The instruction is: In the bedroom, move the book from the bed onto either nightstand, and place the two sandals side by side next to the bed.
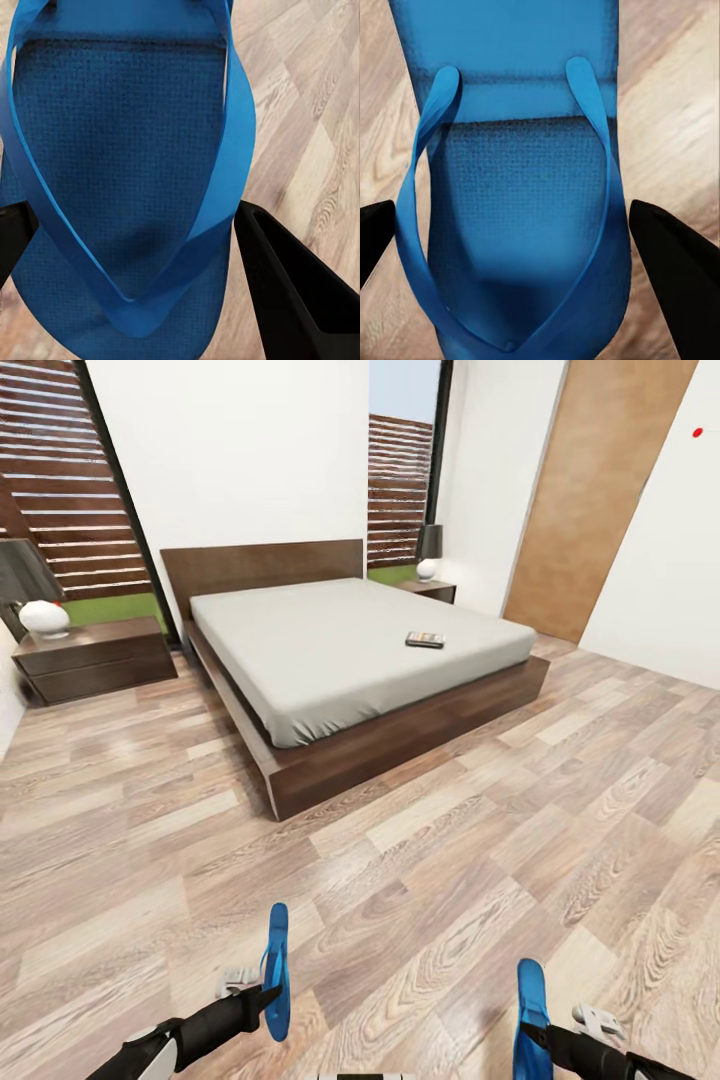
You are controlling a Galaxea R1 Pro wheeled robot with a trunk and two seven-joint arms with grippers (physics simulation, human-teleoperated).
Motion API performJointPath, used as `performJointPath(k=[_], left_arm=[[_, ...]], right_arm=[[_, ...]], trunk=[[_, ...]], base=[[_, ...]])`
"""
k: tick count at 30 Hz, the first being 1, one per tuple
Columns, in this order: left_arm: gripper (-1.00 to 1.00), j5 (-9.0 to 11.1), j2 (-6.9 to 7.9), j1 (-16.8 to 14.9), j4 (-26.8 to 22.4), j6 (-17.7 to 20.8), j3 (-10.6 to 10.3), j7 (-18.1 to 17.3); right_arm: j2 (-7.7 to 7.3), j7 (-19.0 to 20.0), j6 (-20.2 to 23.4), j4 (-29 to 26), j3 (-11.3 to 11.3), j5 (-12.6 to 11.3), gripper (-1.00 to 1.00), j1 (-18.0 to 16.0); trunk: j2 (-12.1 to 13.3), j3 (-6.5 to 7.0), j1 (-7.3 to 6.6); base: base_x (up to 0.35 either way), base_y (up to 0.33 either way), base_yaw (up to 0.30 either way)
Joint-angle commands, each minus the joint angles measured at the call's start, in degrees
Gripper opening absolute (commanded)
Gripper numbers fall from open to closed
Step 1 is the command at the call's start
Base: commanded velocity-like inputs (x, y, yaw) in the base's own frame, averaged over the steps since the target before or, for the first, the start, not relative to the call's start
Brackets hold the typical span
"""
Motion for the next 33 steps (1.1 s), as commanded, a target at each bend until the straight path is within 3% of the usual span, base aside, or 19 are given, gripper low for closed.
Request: performJointPath(k=[1, 29, 33], left_arm=[[-1.00, 0.3, 0.00, 0.0, 0.1, -0.2, -0.5, 0.1], [-1.00, 0.3, 0.01, 0.0, 0.1, -0.2, -0.5, 0.2], [-1.00, 0.3, -0.01, 0.0, 0.1, -0.2, -0.5, 0.2]], right_arm=[[-0.33, 0.2, 0.0, 0.0, 0.4, -0.8, -1.00, 0.0], [-0.55, 0.2, -0.9, 0.1, 0.4, -1.0, -1.00, 0.0], [-0.04, -0.1, -0.9, 0.2, 0.5, -0.8, -1.00, 0.0]], trunk=[[0.0, 0.18, -0.03], [0.4, 6.39, -0.76], [0.4, 7.27, -0.86]], base=[[0.000, 0.000, 0.000], [0.000, 0.000, 0.000], [0.000, 0.000, 0.000]])
